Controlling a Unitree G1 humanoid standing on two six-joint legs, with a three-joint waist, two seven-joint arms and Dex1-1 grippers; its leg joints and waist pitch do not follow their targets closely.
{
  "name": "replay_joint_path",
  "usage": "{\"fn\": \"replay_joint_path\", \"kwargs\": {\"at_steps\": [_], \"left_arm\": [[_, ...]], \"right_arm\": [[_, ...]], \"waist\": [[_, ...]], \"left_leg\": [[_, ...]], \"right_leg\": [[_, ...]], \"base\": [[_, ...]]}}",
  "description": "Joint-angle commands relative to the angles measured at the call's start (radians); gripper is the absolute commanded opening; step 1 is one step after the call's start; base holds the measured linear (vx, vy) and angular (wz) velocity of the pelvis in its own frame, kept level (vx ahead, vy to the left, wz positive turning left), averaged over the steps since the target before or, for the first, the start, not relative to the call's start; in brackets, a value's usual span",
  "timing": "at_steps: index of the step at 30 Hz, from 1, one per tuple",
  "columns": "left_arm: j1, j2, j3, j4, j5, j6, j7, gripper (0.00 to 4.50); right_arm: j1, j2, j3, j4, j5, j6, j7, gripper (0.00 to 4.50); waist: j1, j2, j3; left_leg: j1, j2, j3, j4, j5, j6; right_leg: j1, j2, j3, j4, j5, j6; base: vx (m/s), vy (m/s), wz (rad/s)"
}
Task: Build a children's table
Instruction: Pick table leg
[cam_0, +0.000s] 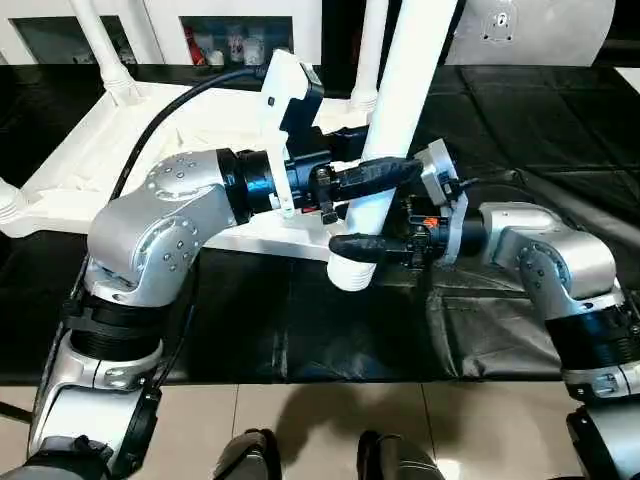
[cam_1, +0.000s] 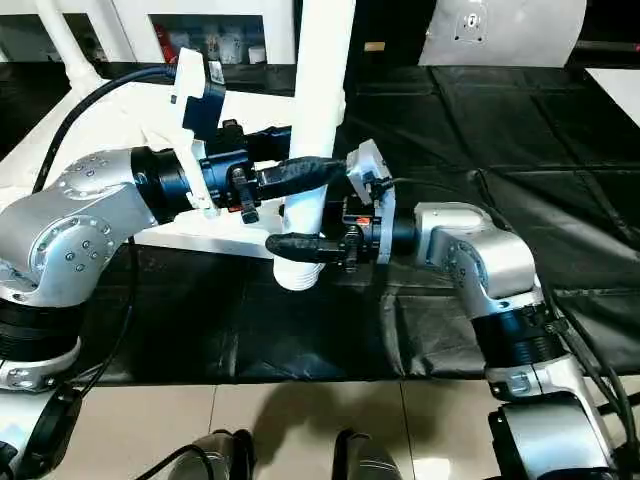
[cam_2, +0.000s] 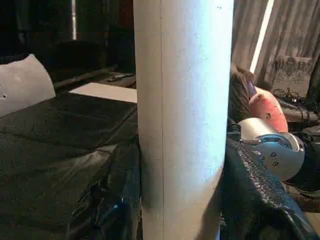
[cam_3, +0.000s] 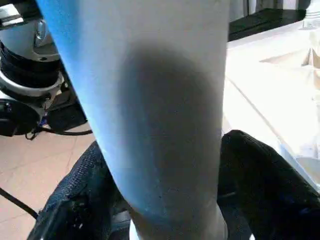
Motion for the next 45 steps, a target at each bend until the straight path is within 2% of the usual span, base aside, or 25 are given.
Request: {"fn": "replay_joint_path", "kwargs": {"at_steps": [1, 7, 8, 11, 15, 20, 25, 26, 28, 32, 35, 38, 39, 41, 43, 44, 45], "left_arm": [[-0.007, 0.005, -0.008, -0.012, 0.005, -0.002, -0.005, 1.85], [-0.011, -0.001, -0.004, -0.011, 0.000, 0.003, 0.000, 1.85], [-0.011, -0.001, -0.004, -0.011, 0.000, 0.003, 0.000, 1.85], [-0.012, -0.010, -0.002, -0.012, -0.006, 0.009, 0.006, 1.85], [-0.012, -0.012, -0.003, -0.012, -0.007, 0.009, 0.005, 1.84], [-0.012, -0.010, -0.002, -0.012, -0.008, 0.010, 0.005, 1.84], [-0.016, -0.022, 0.015, -0.026, -0.050, 0.050, 0.017, 1.84], [-0.018, -0.026, 0.019, -0.026, -0.058, 0.058, 0.022, 2.19], [-0.020, -0.032, 0.022, -0.035, -0.068, 0.068, 0.028, 2.54], [-0.019, -0.075, 0.021, -0.052, -0.077, 0.073, 0.075, 2.73], [-0.013, -0.100, 0.011, -0.054, -0.068, 0.069, 0.099, 3.05], [-0.007, -0.151, -0.006, -0.055, -0.051, 0.067, 0.146, 3.13], [-0.012, -0.170, -0.006, -0.056, -0.054, 0.069, 0.159, 3.41], [-0.013, -0.177, -0.005, -0.056, -0.056, 0.065, 0.163, 3.48], [-0.014, -0.211, 0.025, -0.048, -0.079, 0.032, 0.164, 3.59], [-0.014, -0.211, 0.025, -0.048, -0.079, 0.032, 0.164, 3.74], [-0.011, -0.240, 0.055, -0.043, -0.108, 0.014, 0.173, 3.86]], "right_arm": [[0.011, -0.003, -0.005, -0.030, -0.003, -0.005, -0.002, 3.34], [0.006, 0.004, -0.003, -0.019, -0.005, -0.014, -0.008, 2.92], [0.005, 0.005, -0.004, -0.019, -0.005, -0.014, -0.008, 2.66], [0.004, 0.009, -0.005, -0.016, -0.007, -0.015, -0.008, 2.53], [0.003, 0.010, -0.005, -0.013, -0.008, -0.016, -0.008, 2.13], [0.007, 0.008, -0.006, -0.013, -0.008, -0.017, -0.009, 2.01], [0.011, 0.009, -0.008, -0.014, -0.009, -0.016, -0.013, 1.96], [0.011, 0.010, -0.008, -0.014, -0.010, -0.016, -0.014, 1.96], [0.013, 0.013, -0.010, -0.011, -0.014, -0.018, -0.025, 1.95], [0.013, 0.027, -0.023, 0.002, -0.011, -0.010, -0.050, 1.94], [0.015, 0.032, -0.020, 0.004, -0.014, -0.007, -0.056, 1.93], [0.020, 0.045, -0.012, 0.005, -0.024, -0.008, -0.076, 1.93], [0.023, 0.061, -0.016, 0.007, -0.032, -0.033, -0.097, 1.93], [0.025, 0.068, -0.018, 0.007, -0.035, -0.043, -0.108, 1.92], [0.029, 0.102, -0.040, 0.006, -0.037, -0.059, -0.166, 1.91], [0.029, 0.102, -0.040, 0.006, -0.037, -0.059, -0.166, 1.91], [0.030, 0.119, -0.052, -0.001, -0.028, -0.048, -0.194, 1.91]], "waist": [[0.004, -0.013, -0.108], [0.003, -0.013, -0.106], [0.003, -0.013, -0.107], [0.004, -0.013, -0.107], [0.004, -0.011, -0.107], [0.005, -0.011, -0.108], [0.004, -0.009, -0.108], [0.005, -0.009, -0.109], [0.005, -0.010, -0.108], [0.005, -0.014, -0.107], [0.005, -0.015, -0.106], [0.005, -0.017, -0.104], [0.006, -0.012, -0.100], [0.005, -0.014, -0.099], [0.003, -0.010, -0.095], [0.002, -0.010, -0.096], [0.000, -0.011, -0.095]], "left_leg": [[0.018, 0.048, -0.020, -0.058, -0.116, 0.071], [0.019, 0.049, -0.020, -0.058, -0.122, 0.071], [0.020, 0.049, -0.020, -0.058, -0.121, 0.071], [0.020, 0.049, -0.019, -0.058, -0.124, 0.070], [0.019, 0.048, -0.019, -0.058, -0.120, 0.072], [0.020, 0.049, -0.020, -0.058, -0.123, 0.071], [0.020, 0.049, -0.019, -0.057, -0.122, 0.069], [0.020, 0.048, -0.019, -0.057, -0.122, 0.070], [0.019, 0.048, -0.019, -0.057, -0.121, 0.073], [0.018, 0.047, -0.019, -0.056, -0.123, 0.074], [0.017, 0.046, -0.019, -0.056, -0.119, 0.077], [0.018, 0.047, -0.019, -0.056, -0.119, 0.081], [0.016, 0.046, -0.020, -0.058, -0.126, 0.083], [0.016, 0.045, -0.020, -0.058, -0.129, 0.083], [0.016, 0.045, -0.021, -0.060, -0.138, 0.079], [0.017, 0.044, -0.020, -0.059, -0.141, 0.079], [0.016, 0.044, -0.021, -0.060, -0.144, 0.078]], "right_leg": [[0.077, -0.080, 0.052, -0.074, -0.304, -0.198], [0.075, -0.079, 0.051, -0.075, -0.313, -0.197], [0.075, -0.079, 0.051, -0.075, -0.311, -0.197], [0.075, -0.079, 0.052, -0.076, -0.312, -0.198], [0.076, -0.079, 0.052, -0.075, -0.304, -0.200], [0.076, -0.080, 0.051, -0.075, -0.306, -0.201], [0.076, -0.079, 0.051, -0.074, -0.300, -0.207], [0.076, -0.079, 0.051, -0.075, -0.298, -0.208], [0.077, -0.079, 0.051, -0.075, -0.298, -0.206], [0.076, -0.079, 0.050, -0.079, -0.324, -0.193], [0.076, -0.078, 0.049, -0.081, -0.331, -0.184], [0.074, -0.077, 0.050, -0.081, -0.333, -0.182], [0.072, -0.078, 0.049, -0.083, -0.339, -0.179], [0.073, -0.077, 0.049, -0.085, -0.344, -0.176], [0.071, -0.079, 0.049, -0.088, -0.361, -0.171], [0.072, -0.079, 0.048, -0.090, -0.361, -0.171], [0.073, -0.077, 0.047, -0.091, -0.361, -0.172]], "base": [[0.000, 0.000, 0.00], [0.000, 0.000, 0.00], [0.000, 0.000, 0.00], [0.000, 0.000, 0.00], [0.000, 0.000, 0.00], [0.000, 0.000, 0.00], [0.000, 0.000, 0.00], [0.000, 0.000, 0.00], [0.000, 0.000, 0.00], [0.000, 0.000, 0.00], [0.000, 0.000, 0.00], [0.000, 0.000, 0.00], [0.000, 0.000, 0.00], [0.000, 0.000, 0.00], [0.000, 0.000, 0.00], [0.000, 0.000, 0.00], [0.000, 0.000, 0.00]]}}
